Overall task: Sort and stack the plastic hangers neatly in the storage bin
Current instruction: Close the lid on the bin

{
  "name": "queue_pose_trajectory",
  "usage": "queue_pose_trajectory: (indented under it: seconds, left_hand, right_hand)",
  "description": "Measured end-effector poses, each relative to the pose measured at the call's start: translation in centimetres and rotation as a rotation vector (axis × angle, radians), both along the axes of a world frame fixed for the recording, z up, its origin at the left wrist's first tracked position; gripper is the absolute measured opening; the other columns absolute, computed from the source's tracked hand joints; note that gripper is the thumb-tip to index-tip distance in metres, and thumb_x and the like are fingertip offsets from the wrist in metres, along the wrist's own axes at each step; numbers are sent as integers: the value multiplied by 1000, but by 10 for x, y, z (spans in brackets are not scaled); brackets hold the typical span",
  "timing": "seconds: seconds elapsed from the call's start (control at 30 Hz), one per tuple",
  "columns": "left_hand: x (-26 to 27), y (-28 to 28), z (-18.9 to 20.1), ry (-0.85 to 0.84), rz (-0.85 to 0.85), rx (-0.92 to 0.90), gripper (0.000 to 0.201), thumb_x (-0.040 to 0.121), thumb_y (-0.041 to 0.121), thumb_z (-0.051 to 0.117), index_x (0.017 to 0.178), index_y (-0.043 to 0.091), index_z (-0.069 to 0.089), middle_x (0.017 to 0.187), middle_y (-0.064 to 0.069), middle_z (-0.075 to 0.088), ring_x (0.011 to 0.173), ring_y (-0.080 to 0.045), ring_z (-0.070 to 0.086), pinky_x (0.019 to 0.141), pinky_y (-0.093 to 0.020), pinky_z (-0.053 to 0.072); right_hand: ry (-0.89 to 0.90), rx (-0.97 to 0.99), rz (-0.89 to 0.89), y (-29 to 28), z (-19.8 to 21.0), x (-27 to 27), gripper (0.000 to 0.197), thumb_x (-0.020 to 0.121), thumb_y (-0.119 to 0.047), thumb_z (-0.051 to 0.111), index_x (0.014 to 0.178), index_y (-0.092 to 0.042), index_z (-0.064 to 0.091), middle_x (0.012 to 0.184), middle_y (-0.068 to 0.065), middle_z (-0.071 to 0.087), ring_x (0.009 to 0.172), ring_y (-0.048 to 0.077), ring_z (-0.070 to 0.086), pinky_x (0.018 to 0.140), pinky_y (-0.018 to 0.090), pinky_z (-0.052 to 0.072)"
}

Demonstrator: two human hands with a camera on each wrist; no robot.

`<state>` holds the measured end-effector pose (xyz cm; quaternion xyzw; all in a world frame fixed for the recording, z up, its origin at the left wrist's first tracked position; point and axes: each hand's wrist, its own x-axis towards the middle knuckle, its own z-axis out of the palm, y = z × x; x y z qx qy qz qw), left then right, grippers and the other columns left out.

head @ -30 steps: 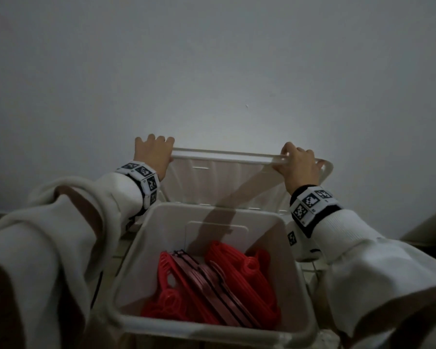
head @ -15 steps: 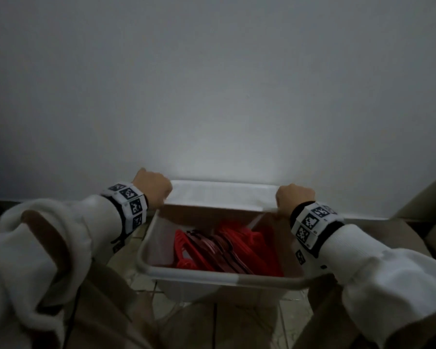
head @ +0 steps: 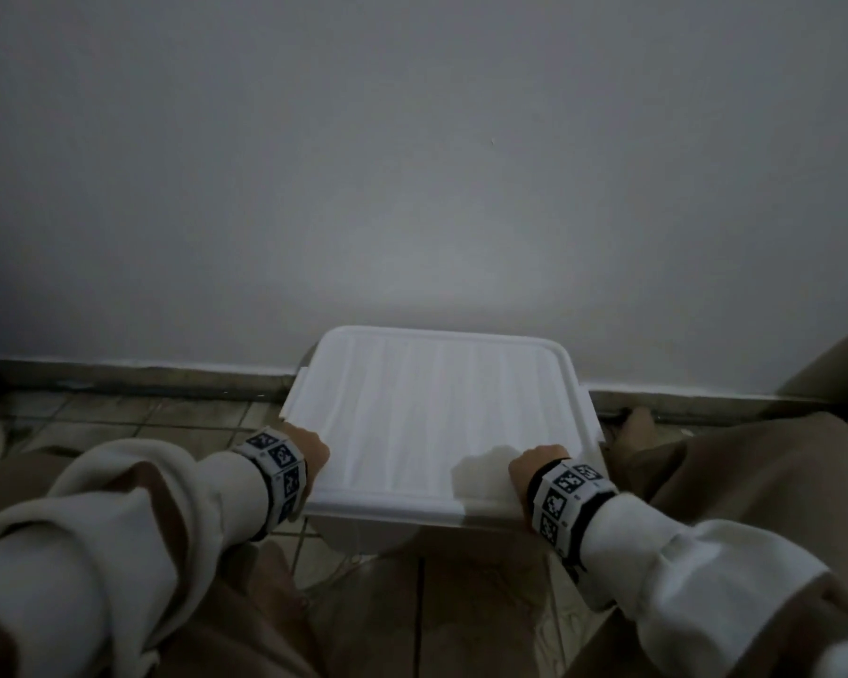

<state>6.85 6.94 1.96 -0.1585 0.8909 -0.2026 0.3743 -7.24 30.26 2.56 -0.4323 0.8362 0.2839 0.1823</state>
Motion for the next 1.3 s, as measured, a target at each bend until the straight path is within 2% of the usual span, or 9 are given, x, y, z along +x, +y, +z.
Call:
queue_pose_trajectory:
  seconds: [0.1, 0.2, 0.33, 0.5, 0.63, 0.9, 1.03, 1.17, 1.3]
  left_hand:
    - [-7, -8, -1, -3, 76, 49, 50, 68, 38, 76, 110, 15, 60, 109, -5, 63, 102, -22, 61, 94, -36, 49]
    - [-18, -24, 5, 108, 194, 148, 38, 84, 24, 61, 119, 11, 57, 126, -7, 57, 115, -23, 55, 94, -31, 47]
    - [-28, -50, 4, 390, 305, 151, 34, 93, 26, 44, 125, 12, 43, 133, -9, 47, 119, -25, 50, 95, -35, 44]
    - [-34, -69, -19, 543, 501, 175, 58, 92, 28, 47, 140, 9, 22, 147, -15, 22, 136, -32, 27, 106, -42, 34]
    - [-37, -74, -38, 594, 555, 179, 53, 94, 23, 41, 140, 9, 20, 143, -15, 31, 130, -32, 34, 107, -39, 31]
    - [-39, -98, -63, 736, 802, 361, 50, 100, 31, 21, 147, 15, 18, 148, -15, 32, 134, -30, 35, 112, -41, 25]
    - [-43, -99, -65, 743, 952, 397, 60, 100, 22, 28, 149, 5, -1, 155, -16, 12, 142, -30, 21, 115, -38, 21]
    - [-48, -91, -63, 798, 987, 441, 46, 96, 11, 37, 139, -6, 26, 143, -24, 33, 130, -36, 37, 107, -41, 32]
    - [-49, -91, -63, 823, 981, 472, 43, 95, 8, 41, 133, -8, 32, 138, -25, 37, 127, -36, 39, 104, -37, 34]
  right_hand:
    - [-65, -25, -63, -4, -8, -16, 29, 80, -33, 65, 100, -12, 64, 93, 3, 66, 89, 23, 65, 83, 33, 54]
    - [-291, -21, -244, -15, -2, -42, 39, 70, -53, 71, 70, -14, 64, 73, 1, 64, 82, 22, 64, 86, 33, 53]
    - [-177, -244, -378, -23, 8, -77, 42, 90, -38, 55, 115, -3, 58, 117, 12, 63, 108, 27, 59, 91, 33, 47]
    - [14, -376, -544, -11, -10, -107, 48, 89, -32, 55, 131, -15, 39, 136, 10, 38, 128, 28, 38, 102, 44, 37]
    - [44, -525, -728, -2, -33, -123, 55, 87, -16, 56, 135, -10, 31, 141, 15, 26, 134, 32, 24, 105, 49, 34]
    - [-121, -671, -924, 2, -59, -145, 51, 100, -21, 22, 147, -11, 3, 136, 28, 42, 122, 38, 47, 100, 42, 37]
    - [-178, -739, -1089, -5, -52, -151, 45, 102, -16, 18, 144, -1, 17, 139, 27, 39, 127, 38, 42, 103, 40, 34]
    - [-181, -655, -1069, -2, -54, -162, 41, 99, -16, 30, 136, 2, 31, 137, 24, 43, 125, 37, 45, 100, 40, 38]
    - [-215, -663, -1050, -1, -56, -175, 44, 97, -19, 36, 137, -2, 30, 136, 24, 45, 121, 37, 48, 98, 41, 41]
